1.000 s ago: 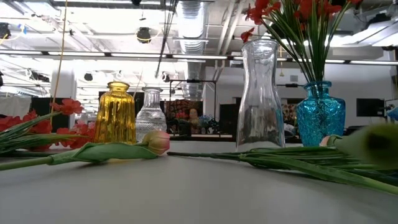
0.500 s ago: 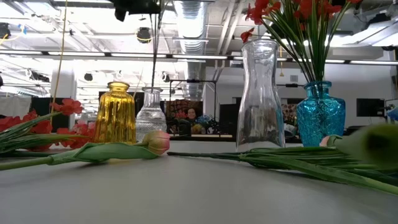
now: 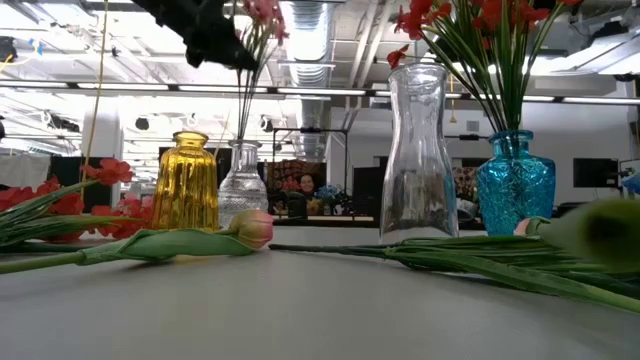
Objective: Sort flowers into vase by color
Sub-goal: Put the top right pink flowers into the top transparent vase, then put the top left pink tulip into the yellow vase
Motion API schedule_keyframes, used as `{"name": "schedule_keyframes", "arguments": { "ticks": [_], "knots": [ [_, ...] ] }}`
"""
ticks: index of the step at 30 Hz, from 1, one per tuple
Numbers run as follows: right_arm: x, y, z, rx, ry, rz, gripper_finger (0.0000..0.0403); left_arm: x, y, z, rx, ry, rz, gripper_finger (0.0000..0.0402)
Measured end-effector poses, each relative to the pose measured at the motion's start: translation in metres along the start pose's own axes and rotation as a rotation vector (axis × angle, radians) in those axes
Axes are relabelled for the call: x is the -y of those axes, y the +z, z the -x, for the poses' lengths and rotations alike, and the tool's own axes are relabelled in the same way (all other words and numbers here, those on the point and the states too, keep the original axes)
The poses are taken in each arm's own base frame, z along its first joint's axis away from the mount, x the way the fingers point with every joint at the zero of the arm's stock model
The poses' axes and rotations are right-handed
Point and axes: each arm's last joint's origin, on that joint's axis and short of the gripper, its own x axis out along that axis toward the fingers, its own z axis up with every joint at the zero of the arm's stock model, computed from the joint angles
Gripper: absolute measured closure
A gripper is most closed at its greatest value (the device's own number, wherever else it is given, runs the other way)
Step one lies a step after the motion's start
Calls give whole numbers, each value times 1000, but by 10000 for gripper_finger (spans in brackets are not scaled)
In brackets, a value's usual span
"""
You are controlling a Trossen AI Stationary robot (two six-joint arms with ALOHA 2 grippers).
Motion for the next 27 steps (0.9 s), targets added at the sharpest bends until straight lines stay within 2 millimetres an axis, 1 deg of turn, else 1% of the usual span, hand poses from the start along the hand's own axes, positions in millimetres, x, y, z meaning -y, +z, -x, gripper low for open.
{"name": "schedule_keyframes", "arguments": {
  "ticks": [3, 5, 8, 14, 18, 20, 23, 27],
  "knots": [
    [0, 0, 0, 0, 0, 0, 200, 1, -1, -2, -10, 0, 1, 398],
    [0, 0, 0, 0, 0, 0, 200, 1, -1, -2, -7, 1, 5, 385],
    [0, 0, 0, 0, 0, 0, 200, 0, -1, 1, -14, 1, 18, 351],
    [0, 0, 0, 0, 0, 0, 200, -4, -6, 14, -61, 1, 26, 269],
    [0, 0, 0, 0, 0, 0, 200, -8, -11, 27, -97, 3, 23, 234],
    [0, 0, 0, 0, 0, 0, 200, -10, -14, 34, -117, 7, 48, 226],
    [0, 0, 0, 0, 0, 0, 200, -14, -18, 45, -140, 25, 99, 224],
    [0, 0, 0, 0, 0, 0, 200, -20, -27, 55, -200, 118, 213, 228]
  ]
}}
